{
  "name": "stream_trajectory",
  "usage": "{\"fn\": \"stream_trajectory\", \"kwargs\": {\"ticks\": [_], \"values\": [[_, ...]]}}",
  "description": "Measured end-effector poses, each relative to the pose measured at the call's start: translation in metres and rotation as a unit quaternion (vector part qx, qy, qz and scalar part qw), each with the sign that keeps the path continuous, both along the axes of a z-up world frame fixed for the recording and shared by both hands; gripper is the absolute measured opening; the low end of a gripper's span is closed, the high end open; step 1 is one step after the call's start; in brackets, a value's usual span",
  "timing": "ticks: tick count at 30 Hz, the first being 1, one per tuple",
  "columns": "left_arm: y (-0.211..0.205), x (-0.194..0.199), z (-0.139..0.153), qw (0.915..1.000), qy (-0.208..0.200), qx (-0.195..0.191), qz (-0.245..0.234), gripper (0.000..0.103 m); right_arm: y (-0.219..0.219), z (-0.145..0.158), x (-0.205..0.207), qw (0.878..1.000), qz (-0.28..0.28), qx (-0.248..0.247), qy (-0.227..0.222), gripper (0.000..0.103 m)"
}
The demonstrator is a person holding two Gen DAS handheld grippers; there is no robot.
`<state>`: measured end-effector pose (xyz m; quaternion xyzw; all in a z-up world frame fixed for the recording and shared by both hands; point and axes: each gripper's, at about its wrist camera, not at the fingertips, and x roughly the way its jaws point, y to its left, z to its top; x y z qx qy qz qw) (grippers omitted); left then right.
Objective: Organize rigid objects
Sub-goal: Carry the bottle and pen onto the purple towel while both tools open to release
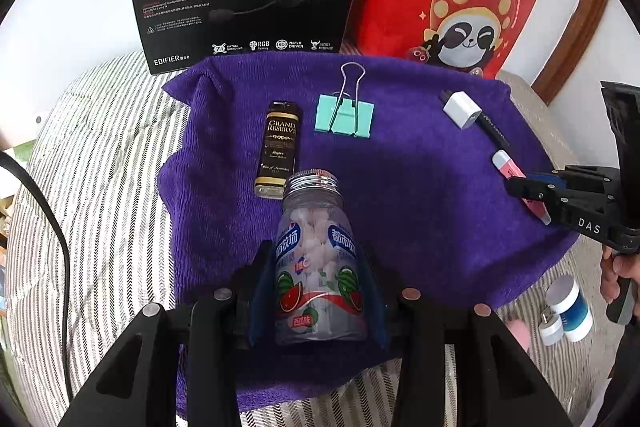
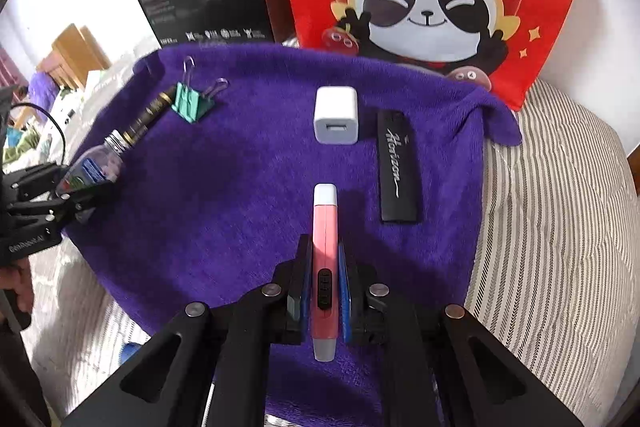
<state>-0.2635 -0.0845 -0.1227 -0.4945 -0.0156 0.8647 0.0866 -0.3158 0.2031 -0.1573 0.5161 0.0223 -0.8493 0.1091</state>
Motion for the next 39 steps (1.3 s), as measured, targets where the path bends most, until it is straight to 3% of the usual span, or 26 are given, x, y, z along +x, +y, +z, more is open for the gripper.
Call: {"fn": "stream_trajectory", "kwargs": {"ticks": [16, 23, 26, 27, 29, 31, 36, 39], "values": [[0.014, -0.012, -0.004, 0.9969, -0.008, -0.065, -0.043, 0.04, -0.008, -0.001, 0.004, 0.998, 0.048, 0.042, 0.009, 0.012], [0.013, -0.012, -0.004, 0.9961, -0.014, -0.067, -0.057, 0.042, -0.008, -0.001, 0.002, 0.996, 0.073, 0.048, 0.002, 0.012], [0.014, -0.009, -0.004, 0.9957, -0.018, -0.066, -0.062, 0.05, -0.008, 0.0, 0.001, 0.995, 0.081, 0.049, -0.004, 0.012], [0.014, -0.009, -0.005, 0.9955, -0.021, -0.065, -0.066, 0.064, -0.008, 0.0, 0.001, 0.996, 0.082, 0.047, -0.006, 0.013], [0.014, -0.008, -0.005, 0.9958, -0.024, -0.059, -0.066, 0.067, -0.006, 0.001, 0.002, 0.995, 0.084, 0.045, -0.009, 0.013], [0.014, -0.008, -0.005, 0.9959, -0.027, -0.058, -0.064, 0.068, -0.004, 0.001, 0.004, 0.996, 0.082, 0.042, -0.012, 0.015], [0.011, -0.002, 0.007, 0.9982, -0.025, -0.028, -0.047, 0.068, 0.004, 0.006, 0.015, 0.997, 0.066, 0.037, -0.017, 0.039], [0.013, 0.017, 0.028, 0.9991, 0.013, -0.024, -0.034, 0.083, 0.012, 0.018, 0.034, 0.998, 0.052, 0.028, 0.0, 0.05]]}}
